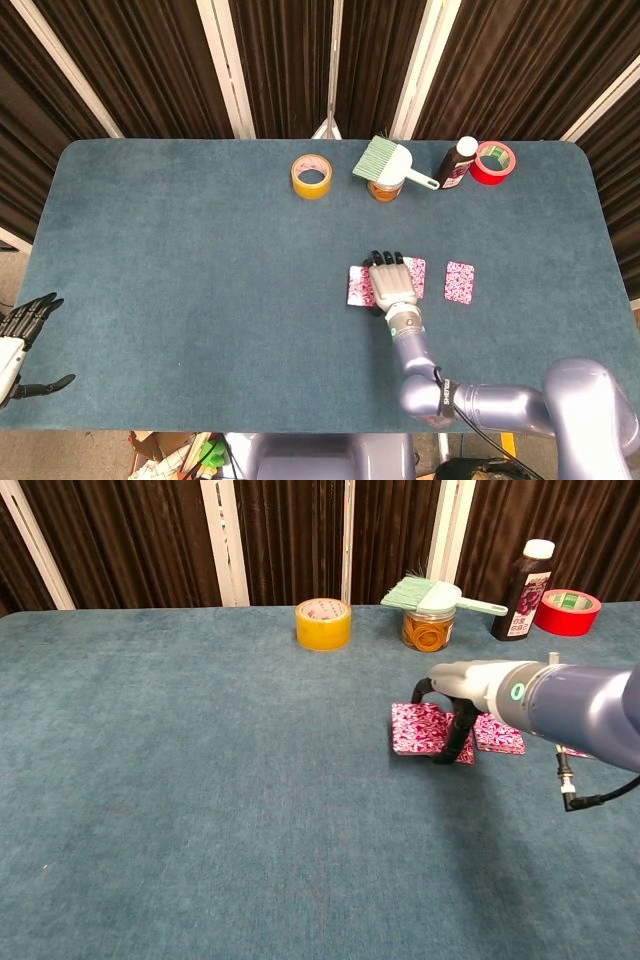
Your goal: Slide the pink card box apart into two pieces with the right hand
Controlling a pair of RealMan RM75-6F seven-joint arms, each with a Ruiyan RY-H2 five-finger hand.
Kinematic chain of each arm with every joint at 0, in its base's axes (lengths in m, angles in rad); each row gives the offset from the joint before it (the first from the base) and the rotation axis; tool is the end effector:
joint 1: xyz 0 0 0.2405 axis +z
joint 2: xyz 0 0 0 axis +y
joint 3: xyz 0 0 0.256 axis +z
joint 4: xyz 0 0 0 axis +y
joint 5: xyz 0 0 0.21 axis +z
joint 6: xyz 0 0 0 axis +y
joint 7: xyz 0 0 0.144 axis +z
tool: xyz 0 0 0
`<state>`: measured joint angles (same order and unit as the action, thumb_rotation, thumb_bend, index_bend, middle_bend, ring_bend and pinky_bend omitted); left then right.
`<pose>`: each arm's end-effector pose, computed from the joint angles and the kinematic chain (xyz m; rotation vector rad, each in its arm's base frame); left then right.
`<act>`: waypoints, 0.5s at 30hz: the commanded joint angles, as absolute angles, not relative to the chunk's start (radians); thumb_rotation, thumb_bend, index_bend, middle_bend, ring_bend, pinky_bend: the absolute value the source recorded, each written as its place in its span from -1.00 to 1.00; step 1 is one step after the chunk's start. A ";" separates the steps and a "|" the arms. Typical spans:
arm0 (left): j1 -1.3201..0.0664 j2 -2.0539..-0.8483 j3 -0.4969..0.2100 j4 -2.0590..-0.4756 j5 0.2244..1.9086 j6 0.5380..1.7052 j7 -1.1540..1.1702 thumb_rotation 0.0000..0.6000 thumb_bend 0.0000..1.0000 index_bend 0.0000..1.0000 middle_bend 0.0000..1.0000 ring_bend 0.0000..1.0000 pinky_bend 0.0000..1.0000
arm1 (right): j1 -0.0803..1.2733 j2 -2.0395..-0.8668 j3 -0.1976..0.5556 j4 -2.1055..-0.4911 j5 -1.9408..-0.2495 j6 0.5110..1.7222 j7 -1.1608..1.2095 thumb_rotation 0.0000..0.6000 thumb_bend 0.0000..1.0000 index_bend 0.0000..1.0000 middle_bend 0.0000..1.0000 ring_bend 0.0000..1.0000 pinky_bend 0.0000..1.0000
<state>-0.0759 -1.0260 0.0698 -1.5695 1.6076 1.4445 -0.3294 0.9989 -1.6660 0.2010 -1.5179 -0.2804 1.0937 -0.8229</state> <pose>-0.3272 0.1517 0.1674 -1.4597 -1.1585 -0.9659 -0.1244 -0.3566 -0.0525 1.7106 -1.1448 0.4844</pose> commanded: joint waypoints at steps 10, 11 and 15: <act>-0.080 -1.028 0.071 -1.577 1.608 1.438 -0.314 1.00 -1.00 -1.00 -1.00 -1.00 -1.00 | 0.972 -1.630 0.191 -1.526 -0.294 1.098 -0.819 1.00 -0.40 -0.01 -0.82 -1.00 -1.00; -0.080 -1.028 0.071 -1.577 1.609 1.438 -0.313 1.00 -1.00 -1.00 -1.00 -1.00 -1.00 | 0.971 -1.628 0.190 -1.527 -0.295 1.098 -0.820 1.00 -0.40 -0.01 -0.82 -1.00 -1.00; -0.080 -1.027 0.071 -1.579 1.609 1.438 -0.310 1.00 -1.00 -1.00 -1.00 -1.00 -1.00 | 0.967 -1.620 0.187 -1.533 -0.292 1.098 -0.827 1.00 -0.40 -0.01 -0.82 -1.00 -1.00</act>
<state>-0.0802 -1.0274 0.0711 -1.5789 1.6094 1.4376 -0.3105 0.9676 -1.6213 0.1880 -1.5324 -0.2921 1.0983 -0.8262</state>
